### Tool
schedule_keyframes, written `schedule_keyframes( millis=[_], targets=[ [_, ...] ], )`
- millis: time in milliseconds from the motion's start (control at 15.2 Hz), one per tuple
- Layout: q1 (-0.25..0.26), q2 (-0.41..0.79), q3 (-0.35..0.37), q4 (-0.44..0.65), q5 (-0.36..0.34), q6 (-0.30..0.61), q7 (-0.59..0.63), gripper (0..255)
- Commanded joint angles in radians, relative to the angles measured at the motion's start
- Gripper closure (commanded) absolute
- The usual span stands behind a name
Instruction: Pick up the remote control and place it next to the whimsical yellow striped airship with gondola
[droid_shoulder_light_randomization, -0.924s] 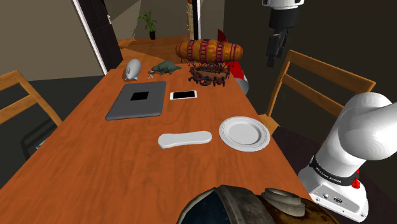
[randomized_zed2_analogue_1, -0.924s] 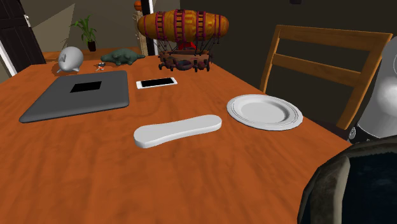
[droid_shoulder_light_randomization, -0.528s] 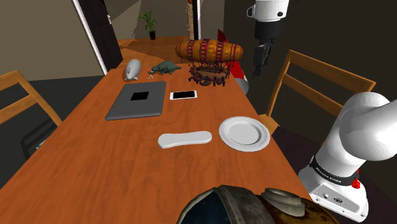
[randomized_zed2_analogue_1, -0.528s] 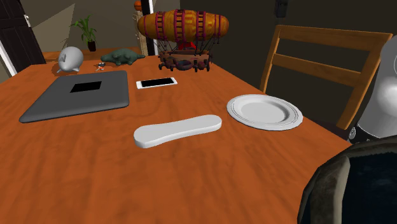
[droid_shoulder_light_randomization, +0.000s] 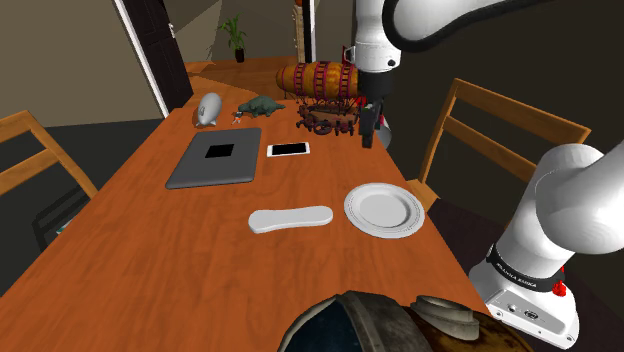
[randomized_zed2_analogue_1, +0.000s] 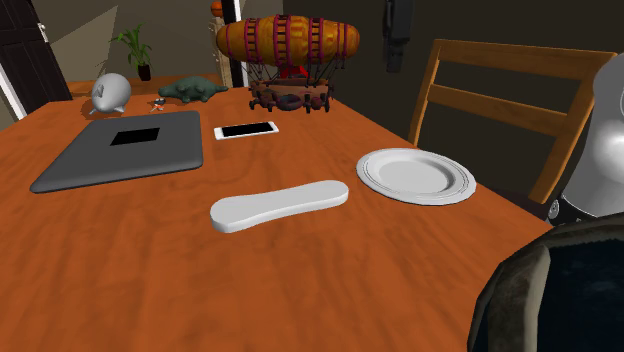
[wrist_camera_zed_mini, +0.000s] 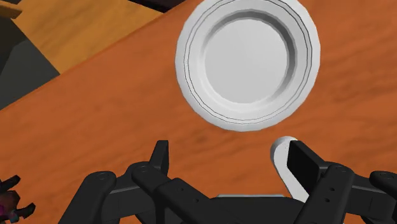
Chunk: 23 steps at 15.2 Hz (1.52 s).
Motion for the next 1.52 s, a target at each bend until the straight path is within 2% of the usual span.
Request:
schedule_keyframes(
  millis=[0, 594, 1122, 1452],
  targets=[
    [0.019, 0.05, 0.018, 0.002, 0.01, 0.052, -0.004, 0],
    [0.09, 0.309, 0.101, 0.073, 0.022, 0.254, -0.016, 0],
    [0.149, 0.554, 0.171, 0.194, -0.017, 0.387, -0.008, 0],
    [0.151, 0.589, 0.171, 0.174, -0.029, 0.44, 0.0, 0]
  ],
)
